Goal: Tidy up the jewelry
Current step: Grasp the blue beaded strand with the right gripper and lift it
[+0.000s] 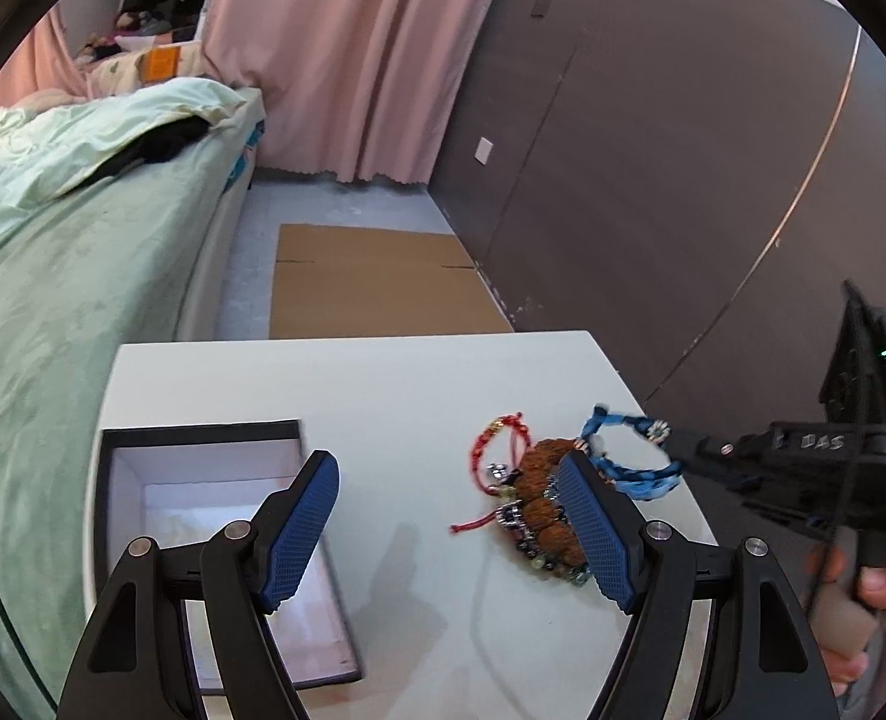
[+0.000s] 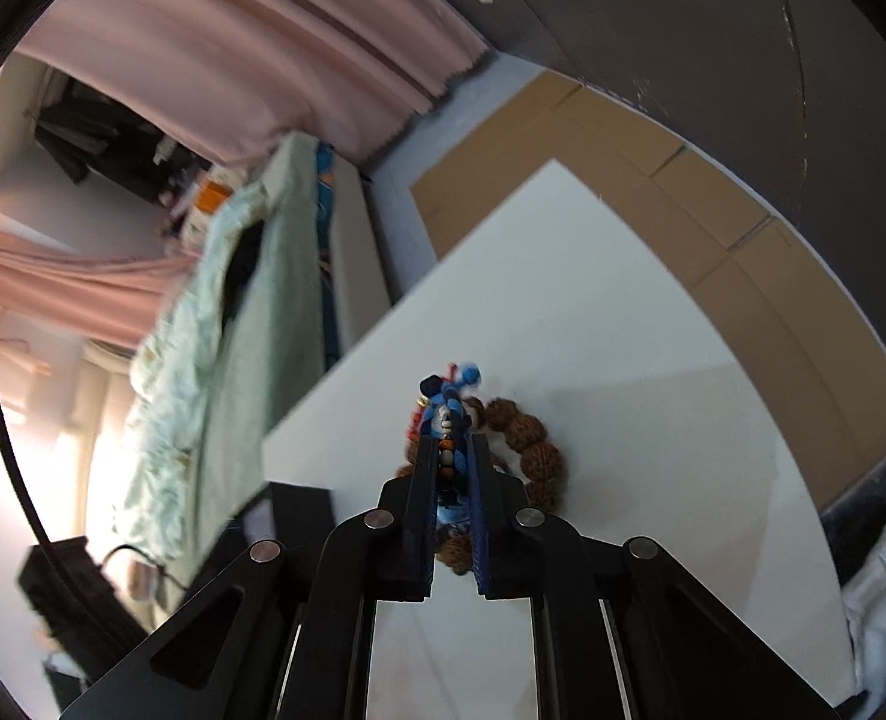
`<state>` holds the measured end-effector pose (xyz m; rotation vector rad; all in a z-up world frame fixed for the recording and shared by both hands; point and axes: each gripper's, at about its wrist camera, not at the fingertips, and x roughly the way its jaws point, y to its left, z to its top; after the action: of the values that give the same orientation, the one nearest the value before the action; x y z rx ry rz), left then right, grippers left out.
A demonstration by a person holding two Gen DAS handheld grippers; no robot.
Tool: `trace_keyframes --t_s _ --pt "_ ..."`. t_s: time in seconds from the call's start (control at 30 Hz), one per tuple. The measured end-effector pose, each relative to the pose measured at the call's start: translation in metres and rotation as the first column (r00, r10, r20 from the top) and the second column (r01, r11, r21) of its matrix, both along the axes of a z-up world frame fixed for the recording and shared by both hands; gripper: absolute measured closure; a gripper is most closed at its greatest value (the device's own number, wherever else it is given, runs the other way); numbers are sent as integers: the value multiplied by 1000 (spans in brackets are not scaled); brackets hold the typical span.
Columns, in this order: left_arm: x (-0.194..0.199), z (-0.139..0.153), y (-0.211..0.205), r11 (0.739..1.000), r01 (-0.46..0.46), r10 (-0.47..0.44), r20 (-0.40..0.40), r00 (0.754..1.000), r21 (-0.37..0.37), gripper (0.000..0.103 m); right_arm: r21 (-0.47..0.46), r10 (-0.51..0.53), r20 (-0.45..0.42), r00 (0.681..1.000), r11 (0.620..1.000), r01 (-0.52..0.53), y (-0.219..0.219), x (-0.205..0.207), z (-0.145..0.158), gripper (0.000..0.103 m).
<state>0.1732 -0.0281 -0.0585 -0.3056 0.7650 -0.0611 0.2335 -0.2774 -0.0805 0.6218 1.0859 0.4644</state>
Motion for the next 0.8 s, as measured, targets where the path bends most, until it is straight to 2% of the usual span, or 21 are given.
trace_keyframes --t_s 0.2,0.4,0.63,0.77,0.8 --pt "12 -7 -26 999 49 -49 -18 999 15 27 54 -36 13 999 998 35 -17 0 7 92" --pt "25 -22 -51 994 92 -89 -63 994 53 33 81 -70 -2 998 994 70 -27 6 9 92" --pt "37 -43 -70 985 98 -80 -127 989 144 54 100 -87 -14 996 991 87 -33 10 7 92" --pt "42 -51 -77 977 109 -81 -151 985 185 56 102 -82 -28 996 991 84 -34 13 4 92" --pt "44 -54 -79 974 111 -80 -157 984 199 61 102 -81 -30 996 991 83 -34 14 4 92"
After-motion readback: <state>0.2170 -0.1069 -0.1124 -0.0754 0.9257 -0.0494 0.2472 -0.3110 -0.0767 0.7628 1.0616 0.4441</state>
